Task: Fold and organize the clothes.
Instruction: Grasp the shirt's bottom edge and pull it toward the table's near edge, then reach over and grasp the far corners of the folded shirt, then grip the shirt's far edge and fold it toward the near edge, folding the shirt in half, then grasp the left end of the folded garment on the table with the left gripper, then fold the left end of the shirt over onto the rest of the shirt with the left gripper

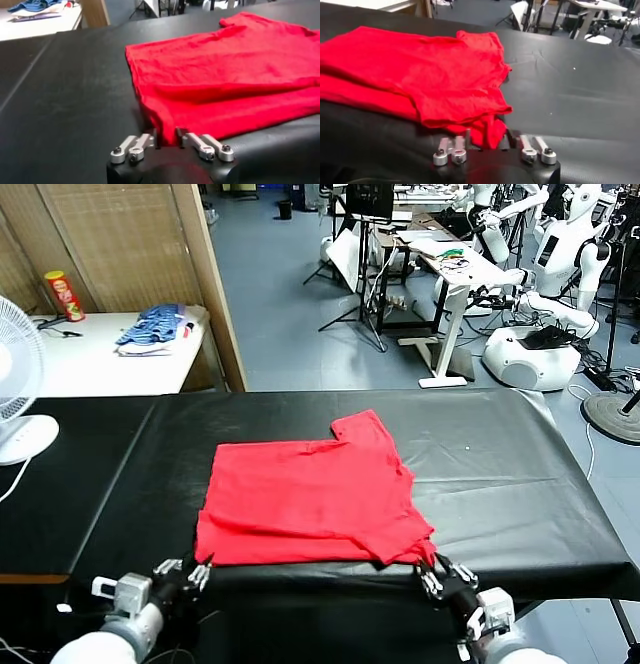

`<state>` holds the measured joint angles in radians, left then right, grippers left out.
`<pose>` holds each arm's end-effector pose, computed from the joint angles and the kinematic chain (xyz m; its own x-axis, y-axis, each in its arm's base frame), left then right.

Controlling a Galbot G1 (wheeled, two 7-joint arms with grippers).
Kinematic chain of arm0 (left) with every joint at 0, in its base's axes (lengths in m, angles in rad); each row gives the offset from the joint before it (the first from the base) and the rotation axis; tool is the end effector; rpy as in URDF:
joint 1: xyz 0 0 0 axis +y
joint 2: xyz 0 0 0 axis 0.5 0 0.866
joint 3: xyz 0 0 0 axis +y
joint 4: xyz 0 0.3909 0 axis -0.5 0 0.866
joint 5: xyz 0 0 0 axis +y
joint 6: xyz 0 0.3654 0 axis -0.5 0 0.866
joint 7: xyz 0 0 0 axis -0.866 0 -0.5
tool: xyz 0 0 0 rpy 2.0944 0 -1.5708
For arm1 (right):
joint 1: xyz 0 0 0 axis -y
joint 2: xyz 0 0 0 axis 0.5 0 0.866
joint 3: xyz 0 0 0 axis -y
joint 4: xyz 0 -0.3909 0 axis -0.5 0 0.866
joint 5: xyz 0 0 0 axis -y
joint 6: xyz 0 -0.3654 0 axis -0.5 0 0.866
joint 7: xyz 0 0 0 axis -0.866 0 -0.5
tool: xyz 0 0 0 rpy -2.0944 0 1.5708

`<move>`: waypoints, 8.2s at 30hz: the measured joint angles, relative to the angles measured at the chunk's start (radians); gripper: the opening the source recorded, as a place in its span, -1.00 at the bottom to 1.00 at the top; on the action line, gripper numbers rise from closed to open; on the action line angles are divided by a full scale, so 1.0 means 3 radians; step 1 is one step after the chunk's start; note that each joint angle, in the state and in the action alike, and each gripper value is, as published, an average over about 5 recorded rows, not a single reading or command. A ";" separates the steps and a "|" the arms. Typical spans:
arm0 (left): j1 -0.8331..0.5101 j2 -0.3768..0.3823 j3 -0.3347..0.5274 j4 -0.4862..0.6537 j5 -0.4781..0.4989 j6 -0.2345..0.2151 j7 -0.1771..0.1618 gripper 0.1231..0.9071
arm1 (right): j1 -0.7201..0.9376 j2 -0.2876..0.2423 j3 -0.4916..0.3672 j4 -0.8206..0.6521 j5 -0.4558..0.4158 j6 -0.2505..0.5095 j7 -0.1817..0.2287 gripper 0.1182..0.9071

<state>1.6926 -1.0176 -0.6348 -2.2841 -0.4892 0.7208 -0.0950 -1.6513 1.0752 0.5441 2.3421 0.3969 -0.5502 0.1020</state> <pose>0.1514 0.1059 -0.2555 -0.7656 0.1072 0.6343 0.2003 0.9767 0.0766 0.1490 -0.0695 -0.2453 -0.8857 -0.1809 0.4277 -0.2292 0.9713 -0.0640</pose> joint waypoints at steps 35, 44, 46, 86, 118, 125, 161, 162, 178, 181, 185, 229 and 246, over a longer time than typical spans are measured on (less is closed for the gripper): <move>-0.3360 -0.0254 0.1130 0.2868 -0.0779 0.0049 -0.0167 0.72 | 0.4045 0.0859 -0.1456 -0.4138 0.0158 -0.0068 -0.0112 0.72; -0.3433 -0.0293 0.1142 0.3096 -0.0714 0.0040 -0.0084 0.41 | 0.4130 0.0981 -0.1447 -0.4436 0.0089 0.0004 -0.0125 0.60; -0.3433 -0.0294 0.1135 0.3116 -0.0708 0.0038 -0.0060 0.13 | 0.4134 0.1002 -0.1443 -0.4465 0.0088 0.0007 -0.0135 0.39; -0.2152 0.0279 0.0641 0.1253 -0.0723 0.0055 -0.0038 -0.99 | 0.2333 -0.0070 -0.0935 -0.1658 0.0559 -0.0364 0.0073 -0.99; -0.0921 0.0204 0.0197 0.0508 -0.0262 0.0052 0.0025 -0.32 | 0.1392 -0.0295 -0.0629 -0.0812 0.0598 -0.0621 0.0096 0.12; -0.1054 0.0191 0.0167 0.0506 -0.0461 0.0052 -0.0064 0.55 | 0.1552 -0.0147 -0.0592 -0.0956 0.0409 -0.0502 0.0228 0.71; -0.1832 -0.0437 0.0502 0.1666 -0.0128 -0.0546 -0.0130 -0.98 | 0.1866 0.0831 -0.0826 -0.1978 -0.0158 0.0218 0.0467 -0.95; -0.1838 -0.0443 0.0505 0.1677 -0.0067 -0.0563 -0.0124 -0.96 | 0.1859 0.0823 -0.0819 -0.1968 -0.0158 0.0218 0.0419 -0.91; -0.1760 -0.0282 0.0340 0.1553 -0.0290 -0.0494 -0.0063 0.70 | 0.1533 0.0517 -0.0587 -0.1401 -0.0111 0.0210 0.0138 0.71; -0.1696 -0.0278 0.0260 0.1468 -0.0491 -0.0440 -0.0090 0.72 | 0.1465 0.0496 -0.0561 -0.1286 -0.0053 0.0199 0.0136 0.72; -0.1516 -0.0332 0.0158 0.1315 -0.0597 -0.0464 -0.0093 0.72 | 0.1406 0.0486 -0.0547 -0.1156 0.0043 0.0165 0.0136 0.72; -0.1028 0.0145 -0.0180 0.1320 0.0801 -0.0849 -0.0006 -0.90 | 0.1294 0.0558 -0.0405 -0.0863 -0.0004 0.0179 0.0144 0.72; -0.1272 -0.0651 0.0830 0.0442 -0.0204 -0.0229 -0.0463 -0.90 | 0.1127 0.0632 -0.0258 -0.0783 -0.0094 0.0181 0.0145 0.72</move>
<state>1.3111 -1.2130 -0.3859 -2.1515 -0.5504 0.6520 -0.2339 -1.3131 1.2647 0.4666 2.1072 0.3687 -0.4958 0.1454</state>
